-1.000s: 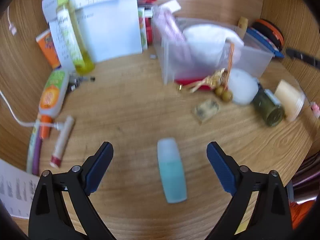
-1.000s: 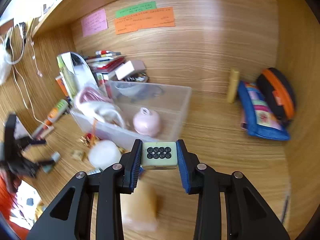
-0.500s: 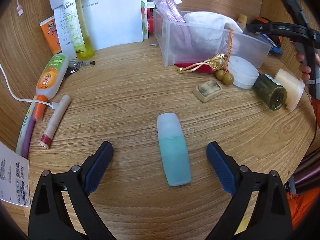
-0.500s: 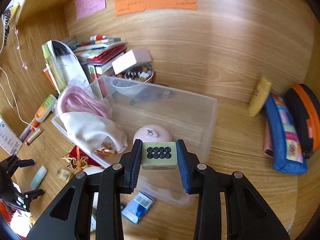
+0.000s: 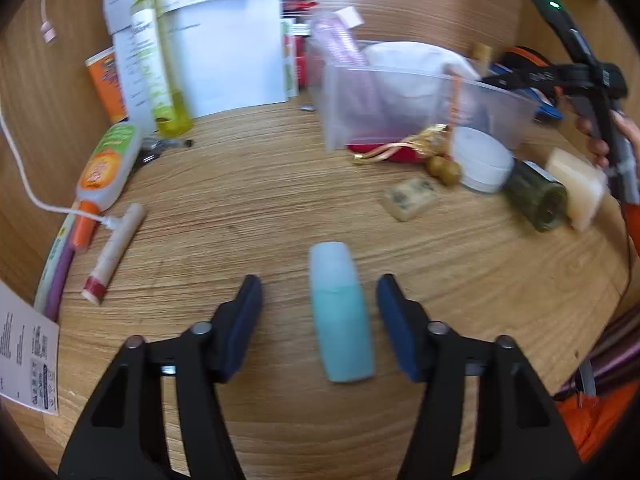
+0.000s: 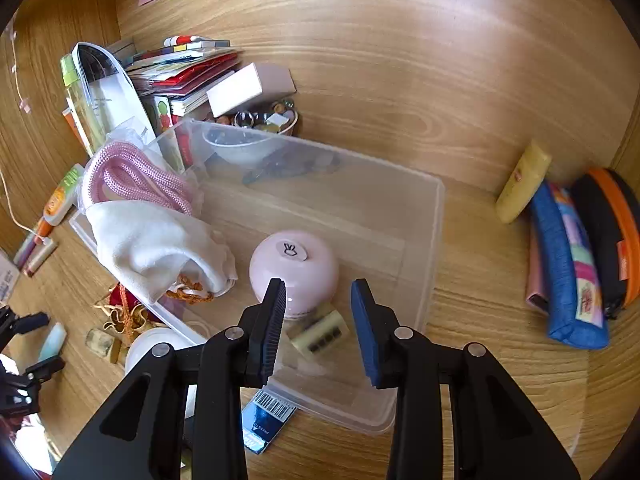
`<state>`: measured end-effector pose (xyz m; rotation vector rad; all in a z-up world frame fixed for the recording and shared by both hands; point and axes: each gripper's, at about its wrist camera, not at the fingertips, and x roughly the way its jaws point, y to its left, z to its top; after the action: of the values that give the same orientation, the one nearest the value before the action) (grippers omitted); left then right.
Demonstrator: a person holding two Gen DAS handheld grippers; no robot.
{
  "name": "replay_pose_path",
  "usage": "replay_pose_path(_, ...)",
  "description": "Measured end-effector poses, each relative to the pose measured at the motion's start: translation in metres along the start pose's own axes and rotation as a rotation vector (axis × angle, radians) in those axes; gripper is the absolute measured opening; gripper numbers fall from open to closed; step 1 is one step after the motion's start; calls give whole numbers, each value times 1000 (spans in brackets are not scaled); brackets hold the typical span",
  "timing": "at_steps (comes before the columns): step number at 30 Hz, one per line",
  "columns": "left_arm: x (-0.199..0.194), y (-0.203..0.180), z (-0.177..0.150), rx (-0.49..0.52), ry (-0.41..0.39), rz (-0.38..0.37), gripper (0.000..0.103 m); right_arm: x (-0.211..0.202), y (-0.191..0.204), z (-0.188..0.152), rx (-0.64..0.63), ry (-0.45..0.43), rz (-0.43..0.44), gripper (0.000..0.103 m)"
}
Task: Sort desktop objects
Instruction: 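Grasp the teal bottle with the left tool, then grasp green glass bottle with right tool while left tool holds teal bottle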
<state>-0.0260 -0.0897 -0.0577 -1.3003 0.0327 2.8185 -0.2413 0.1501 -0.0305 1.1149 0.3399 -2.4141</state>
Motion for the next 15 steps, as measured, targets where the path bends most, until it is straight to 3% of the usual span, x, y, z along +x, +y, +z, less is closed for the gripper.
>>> replay_pose_path(8, -5, 5, -3, -4, -5, 12, 52, -17, 10, -7, -24, -23, 6, 32)
replay_pose_path(11, -6, 10, -3, -21, -6, 34, 34, -37, 12, -17, -20, -59, -3, 38)
replay_pose_path(12, -7, 10, -3, -24, -6, 35, 28, -44, 13, -21, -22, -68, 11, 46)
replay_pose_path(13, -7, 9, -3, -23, -8, 41, 24, -52, 14, -27, -21, -73, 31, 52)
replay_pose_path(15, -7, 5, -3, -12, -12, 56, 24, -66, 19, -36, -24, -94, 47, 54)
